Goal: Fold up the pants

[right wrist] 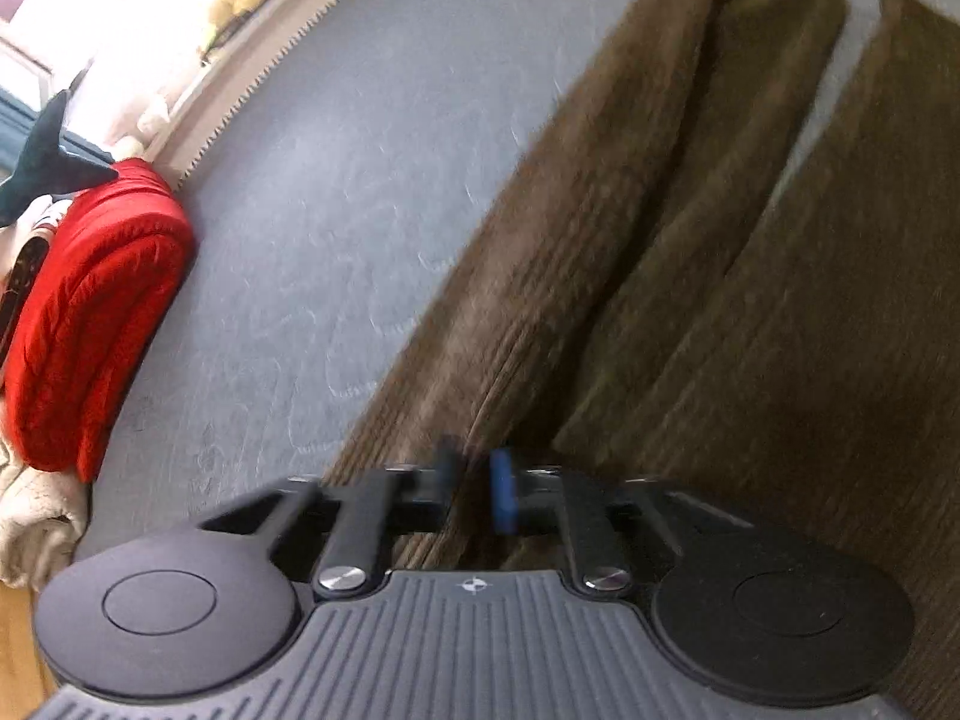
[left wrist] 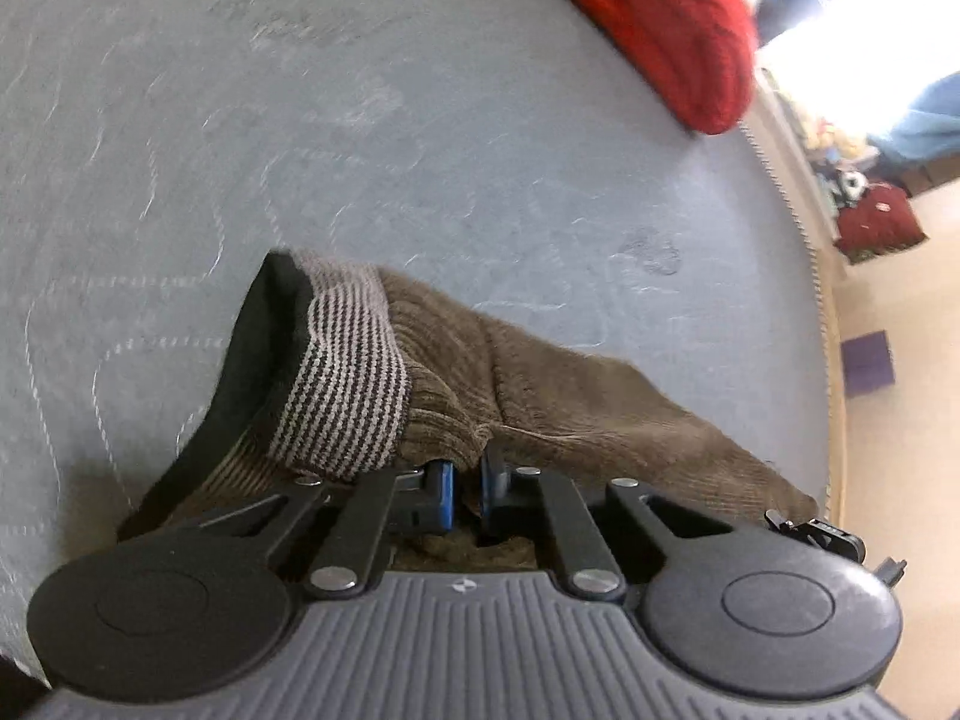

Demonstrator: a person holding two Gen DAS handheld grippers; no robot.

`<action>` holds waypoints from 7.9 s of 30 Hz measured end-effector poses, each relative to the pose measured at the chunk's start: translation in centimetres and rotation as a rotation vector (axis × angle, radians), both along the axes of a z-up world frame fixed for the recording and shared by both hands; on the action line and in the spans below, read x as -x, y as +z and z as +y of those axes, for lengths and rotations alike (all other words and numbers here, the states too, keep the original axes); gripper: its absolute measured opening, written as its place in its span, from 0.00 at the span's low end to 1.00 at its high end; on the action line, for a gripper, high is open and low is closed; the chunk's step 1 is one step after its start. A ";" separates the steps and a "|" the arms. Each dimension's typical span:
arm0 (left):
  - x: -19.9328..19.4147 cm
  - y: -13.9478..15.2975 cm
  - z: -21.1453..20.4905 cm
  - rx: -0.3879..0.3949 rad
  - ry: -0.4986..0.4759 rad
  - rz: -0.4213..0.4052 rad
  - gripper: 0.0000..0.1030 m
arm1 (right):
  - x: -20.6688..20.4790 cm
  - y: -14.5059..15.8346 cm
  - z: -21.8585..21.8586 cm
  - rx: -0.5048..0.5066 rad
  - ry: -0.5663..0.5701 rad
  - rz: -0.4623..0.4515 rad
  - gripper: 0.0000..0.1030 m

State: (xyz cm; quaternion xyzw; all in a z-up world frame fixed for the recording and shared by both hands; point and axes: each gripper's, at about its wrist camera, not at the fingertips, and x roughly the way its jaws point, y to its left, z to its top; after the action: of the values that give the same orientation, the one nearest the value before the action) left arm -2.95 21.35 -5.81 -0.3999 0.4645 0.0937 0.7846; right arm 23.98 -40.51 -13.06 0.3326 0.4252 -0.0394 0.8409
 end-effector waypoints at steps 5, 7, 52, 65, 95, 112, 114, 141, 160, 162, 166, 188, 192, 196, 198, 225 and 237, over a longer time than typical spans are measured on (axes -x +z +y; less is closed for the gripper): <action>1.5 2.2 0.7 -0.016 -0.061 -0.105 0.06 | 3.1 5.6 -0.3 0.047 0.009 -0.101 0.02; 2.6 3.2 0.4 -0.029 -0.102 -0.140 0.06 | 5.6 8.4 -0.8 0.077 0.018 -0.142 0.02; 5.4 -1.1 -8.3 -0.582 -0.692 0.292 0.41 | 6.6 2.6 -16.3 0.315 -0.047 -0.107 0.03; 4.4 -0.5 -12.5 -0.696 -0.703 0.299 0.46 | 16.6 2.1 -25.7 0.250 -0.396 0.106 0.08; 0.9 2.8 -10.5 -0.677 -0.493 0.124 0.56 | 13.7 0.0 -36.4 0.316 -0.641 -0.035 0.10; 1.3 0.6 -11.4 -0.680 -0.595 0.229 0.60 | 7.2 2.8 -24.8 0.182 -0.110 -0.156 0.35; 1.2 1.7 -11.0 -0.680 -0.552 0.175 0.61 | 5.3 1.7 -22.7 0.151 -0.062 -0.119 0.35; -2.3 2.6 -8.5 -0.598 -0.406 0.005 0.42 | 1.5 0.7 -15.0 0.293 -0.140 -0.164 0.04; -2.7 -1.7 -9.4 -0.808 -0.492 0.147 0.10 | 3.7 -2.6 -5.2 0.516 0.362 -0.084 0.00; -2.7 -1.5 -9.6 -0.814 -0.494 0.134 0.12 | 3.3 -1.5 -4.2 0.541 0.361 -0.063 0.00; -2.6 -0.3 -9.6 -0.753 -0.439 0.086 0.30 | 4.6 1.7 -4.6 0.504 0.351 -0.143 0.04; -1.0 -0.5 -19.6 -0.786 -0.583 0.027 0.59 | 16.5 1.8 -14.7 0.467 0.317 -0.017 0.41; -0.9 -0.4 -21.5 -0.746 -0.601 0.001 0.60 | 16.4 -0.5 -15.4 0.533 0.446 0.066 0.41; -1.0 -3.5 -22.9 -0.717 -0.711 0.175 0.68 | 16.6 -0.5 -14.4 0.604 0.509 0.050 0.41; -1.4 -2.7 -23.3 -0.735 -0.714 0.189 0.69 | 16.5 0.1 -14.7 0.584 0.497 0.056 0.41; 0.9 5.2 -24.0 -0.623 -0.592 -0.286 0.73 | 18.9 -0.4 -34.0 0.074 -0.416 -0.023 0.48; -0.8 3.9 -26.6 -0.643 -0.632 -0.264 0.73 | 14.7 -3.0 -35.9 0.141 -0.448 -0.044 0.49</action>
State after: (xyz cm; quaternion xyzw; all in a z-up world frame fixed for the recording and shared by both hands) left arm -2.17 -5.29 -1.91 0.0161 0.4071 -0.0620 0.9111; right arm 9.23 -76.44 -16.08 0.3600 0.3183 -0.2474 0.8413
